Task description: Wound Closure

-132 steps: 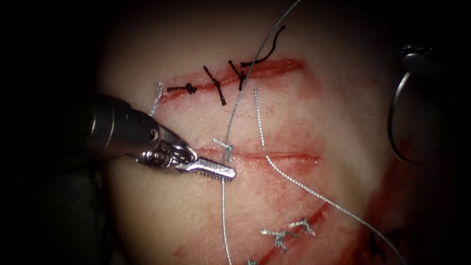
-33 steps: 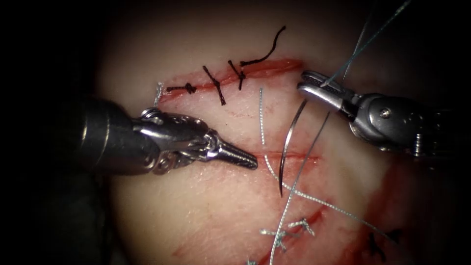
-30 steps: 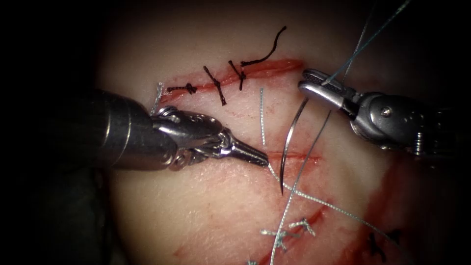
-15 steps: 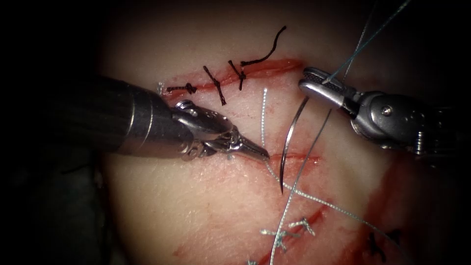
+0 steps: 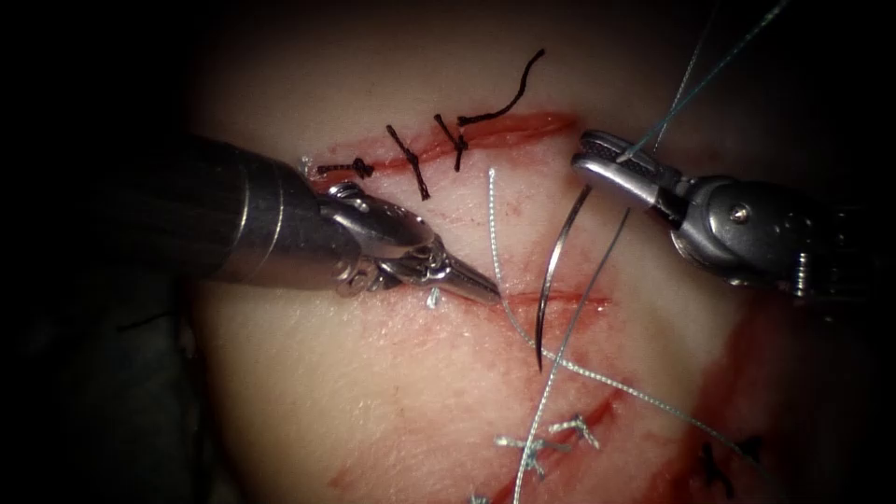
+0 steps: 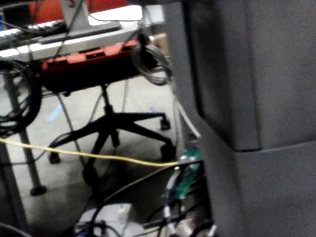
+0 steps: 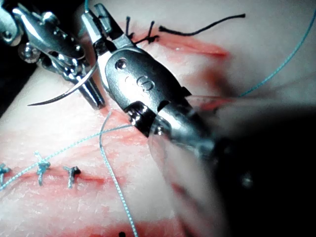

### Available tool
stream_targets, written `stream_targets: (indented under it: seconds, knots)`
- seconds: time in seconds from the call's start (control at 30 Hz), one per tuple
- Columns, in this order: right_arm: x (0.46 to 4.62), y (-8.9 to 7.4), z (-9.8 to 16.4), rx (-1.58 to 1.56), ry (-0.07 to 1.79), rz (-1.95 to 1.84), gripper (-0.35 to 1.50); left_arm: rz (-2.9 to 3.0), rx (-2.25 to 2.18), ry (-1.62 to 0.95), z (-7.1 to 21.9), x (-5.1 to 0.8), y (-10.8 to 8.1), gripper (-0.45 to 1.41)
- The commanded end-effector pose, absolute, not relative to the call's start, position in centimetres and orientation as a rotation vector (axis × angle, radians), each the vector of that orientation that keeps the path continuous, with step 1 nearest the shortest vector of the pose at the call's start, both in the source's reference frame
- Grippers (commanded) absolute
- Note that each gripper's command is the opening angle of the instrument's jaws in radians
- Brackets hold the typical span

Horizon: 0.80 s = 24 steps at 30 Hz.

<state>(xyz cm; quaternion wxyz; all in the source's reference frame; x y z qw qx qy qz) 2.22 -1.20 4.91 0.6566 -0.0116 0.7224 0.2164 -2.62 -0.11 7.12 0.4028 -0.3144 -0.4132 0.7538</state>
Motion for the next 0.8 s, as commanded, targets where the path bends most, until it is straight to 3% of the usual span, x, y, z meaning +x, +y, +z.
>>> stream_targets:
  seconds: [0.03, 0.8]
  knots:
    - [2.31, -1.19, 4.93, -0.026, 1.639, 0.49, -0.35, 1.91, -0.795, -1.036, 7.21, -2.67, -0.16, -0.45]
    - [2.33, -1.17, 4.92, -0.006, 1.649, 0.47, -0.35, 2.023, -0.639, -1.02, 7.44, -2.64, -0.43, -0.45]
